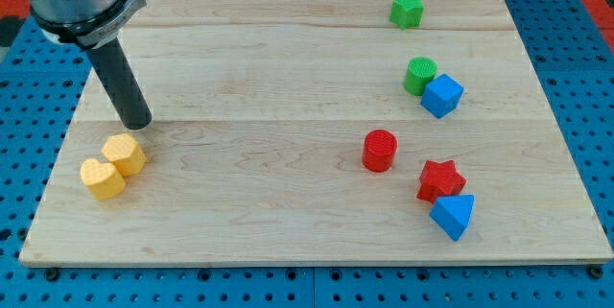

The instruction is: Slightly move the red circle diagonal to the bottom left of the green circle

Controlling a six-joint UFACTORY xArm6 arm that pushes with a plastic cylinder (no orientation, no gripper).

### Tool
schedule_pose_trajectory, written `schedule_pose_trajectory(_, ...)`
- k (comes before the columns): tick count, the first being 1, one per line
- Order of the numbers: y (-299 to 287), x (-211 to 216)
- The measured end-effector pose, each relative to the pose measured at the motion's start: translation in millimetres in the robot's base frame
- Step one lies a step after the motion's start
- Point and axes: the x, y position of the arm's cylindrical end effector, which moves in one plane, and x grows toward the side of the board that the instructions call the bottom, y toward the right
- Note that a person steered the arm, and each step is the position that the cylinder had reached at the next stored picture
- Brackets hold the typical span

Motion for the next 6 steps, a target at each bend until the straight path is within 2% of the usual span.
schedule_pose_trajectory(2,0.6,1.8)
schedule_pose_trajectory(3,79.2,58.3)
schedule_pose_trajectory(4,191.2,111.3)
schedule_pose_trajectory(5,266.6,105.2)
schedule_pose_trajectory(6,280.5,79.7)
